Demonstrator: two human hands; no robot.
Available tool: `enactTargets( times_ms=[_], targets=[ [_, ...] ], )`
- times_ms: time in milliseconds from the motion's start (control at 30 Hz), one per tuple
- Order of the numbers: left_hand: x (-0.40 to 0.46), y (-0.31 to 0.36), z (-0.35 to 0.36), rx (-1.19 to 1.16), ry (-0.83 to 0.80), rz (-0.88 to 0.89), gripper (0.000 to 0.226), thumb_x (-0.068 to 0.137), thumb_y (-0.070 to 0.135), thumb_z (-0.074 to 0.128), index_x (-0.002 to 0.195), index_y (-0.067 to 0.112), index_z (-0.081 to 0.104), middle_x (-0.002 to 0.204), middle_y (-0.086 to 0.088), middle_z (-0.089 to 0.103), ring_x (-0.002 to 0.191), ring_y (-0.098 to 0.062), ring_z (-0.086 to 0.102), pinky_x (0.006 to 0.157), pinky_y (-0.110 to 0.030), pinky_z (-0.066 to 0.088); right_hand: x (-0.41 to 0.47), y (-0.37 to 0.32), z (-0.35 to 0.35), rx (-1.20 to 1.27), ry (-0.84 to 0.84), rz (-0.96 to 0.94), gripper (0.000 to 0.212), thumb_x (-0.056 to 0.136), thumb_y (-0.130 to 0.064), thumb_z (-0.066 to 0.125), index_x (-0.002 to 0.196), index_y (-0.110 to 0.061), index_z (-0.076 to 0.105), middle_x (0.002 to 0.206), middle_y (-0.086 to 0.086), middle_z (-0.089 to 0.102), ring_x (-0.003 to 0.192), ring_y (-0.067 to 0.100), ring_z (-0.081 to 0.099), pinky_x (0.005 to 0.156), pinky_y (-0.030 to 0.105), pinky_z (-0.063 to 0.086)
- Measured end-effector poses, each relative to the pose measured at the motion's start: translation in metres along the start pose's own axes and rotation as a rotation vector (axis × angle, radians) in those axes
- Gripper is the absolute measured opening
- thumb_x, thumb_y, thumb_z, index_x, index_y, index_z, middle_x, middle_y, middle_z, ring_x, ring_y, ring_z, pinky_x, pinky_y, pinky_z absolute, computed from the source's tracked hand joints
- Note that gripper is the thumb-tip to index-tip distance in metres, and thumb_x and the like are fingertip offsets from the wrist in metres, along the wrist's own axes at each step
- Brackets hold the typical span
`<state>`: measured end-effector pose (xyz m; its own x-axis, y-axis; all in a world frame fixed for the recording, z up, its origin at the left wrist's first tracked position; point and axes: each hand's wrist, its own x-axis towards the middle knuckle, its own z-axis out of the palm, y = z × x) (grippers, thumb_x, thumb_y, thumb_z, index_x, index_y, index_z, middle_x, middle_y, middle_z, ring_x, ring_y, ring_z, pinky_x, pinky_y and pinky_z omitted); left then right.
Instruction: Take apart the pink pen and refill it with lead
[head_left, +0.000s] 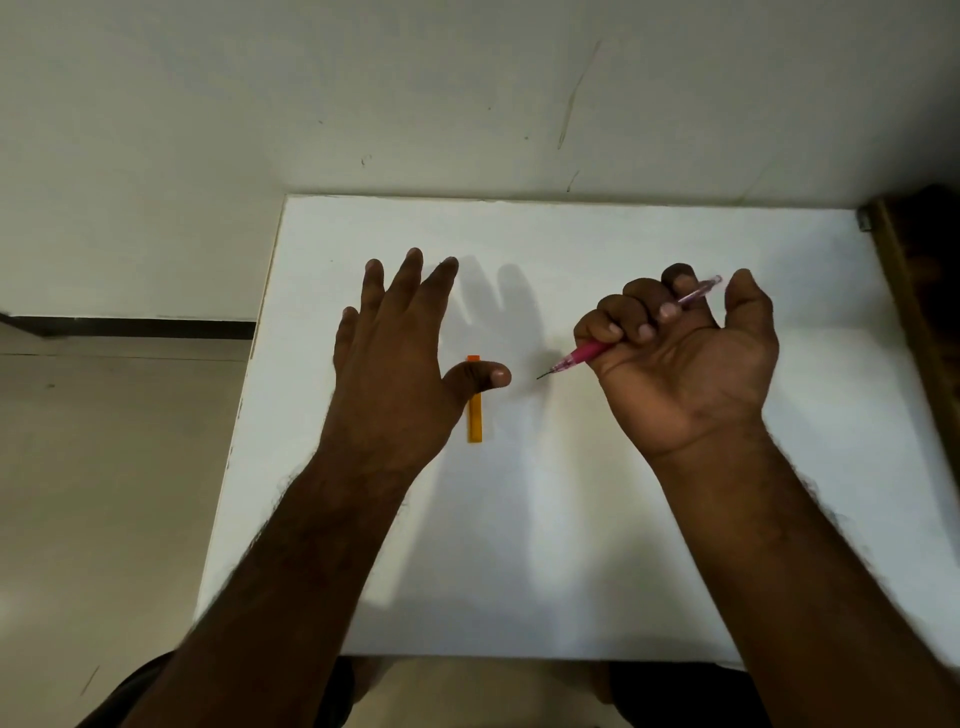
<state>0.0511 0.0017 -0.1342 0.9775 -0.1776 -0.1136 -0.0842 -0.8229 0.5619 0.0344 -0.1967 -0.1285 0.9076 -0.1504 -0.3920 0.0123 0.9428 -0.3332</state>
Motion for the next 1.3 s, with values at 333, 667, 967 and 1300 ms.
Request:
enactTargets(
  times_ms=[333, 667, 967, 1300],
  targets=[
    [0.0, 0.004, 0.0, -0.037, 0.01, 0.039, 0.1, 0.072, 0.056, 0.075, 0.155, 0.028, 0.027, 0.166, 0.003, 0.015, 0.154, -0.02, 0.0, 0.121, -0.054, 0.017, -0.002, 0.001, 0.002, 0.012, -0.026, 0.004, 0.043, 0.1, -0.038, 0.03, 0.066, -0.017, 0.045, 0.06, -0.003, 0.032, 0.053, 0.015, 0.026, 0.058, 0.028, 0.032],
    [-0.001, 0.005, 0.001, -0.063, 0.015, 0.048, 0.101, 0.071, 0.058, 0.076, 0.155, 0.028, 0.029, 0.166, 0.004, 0.016, 0.154, -0.02, 0.001, 0.121, -0.055, 0.018, -0.002, 0.003, 0.004, -0.008, -0.005, -0.002, 0.043, 0.1, -0.037, 0.028, 0.064, -0.018, 0.043, 0.059, -0.004, 0.031, 0.053, 0.015, 0.024, 0.057, 0.028, 0.031],
    [-0.003, 0.008, 0.0, -0.039, 0.005, 0.042, 0.105, 0.065, 0.075, 0.054, 0.155, 0.028, 0.027, 0.166, 0.003, 0.015, 0.154, -0.02, 0.0, 0.121, -0.053, 0.016, -0.003, 0.003, 0.005, -0.019, 0.003, -0.007, 0.041, 0.099, -0.037, 0.029, 0.066, -0.017, 0.042, 0.059, -0.003, 0.031, 0.052, 0.015, 0.025, 0.056, 0.028, 0.032],
    [-0.004, 0.011, -0.002, -0.034, -0.008, 0.031, 0.105, 0.065, 0.077, 0.048, 0.155, 0.028, 0.027, 0.166, 0.003, 0.015, 0.154, -0.02, 0.0, 0.121, -0.053, 0.016, -0.003, 0.005, 0.003, -0.004, -0.004, -0.021, 0.041, 0.099, -0.041, 0.031, 0.068, -0.017, 0.042, 0.06, -0.003, 0.032, 0.052, 0.016, 0.026, 0.058, 0.028, 0.031]
  ],
)
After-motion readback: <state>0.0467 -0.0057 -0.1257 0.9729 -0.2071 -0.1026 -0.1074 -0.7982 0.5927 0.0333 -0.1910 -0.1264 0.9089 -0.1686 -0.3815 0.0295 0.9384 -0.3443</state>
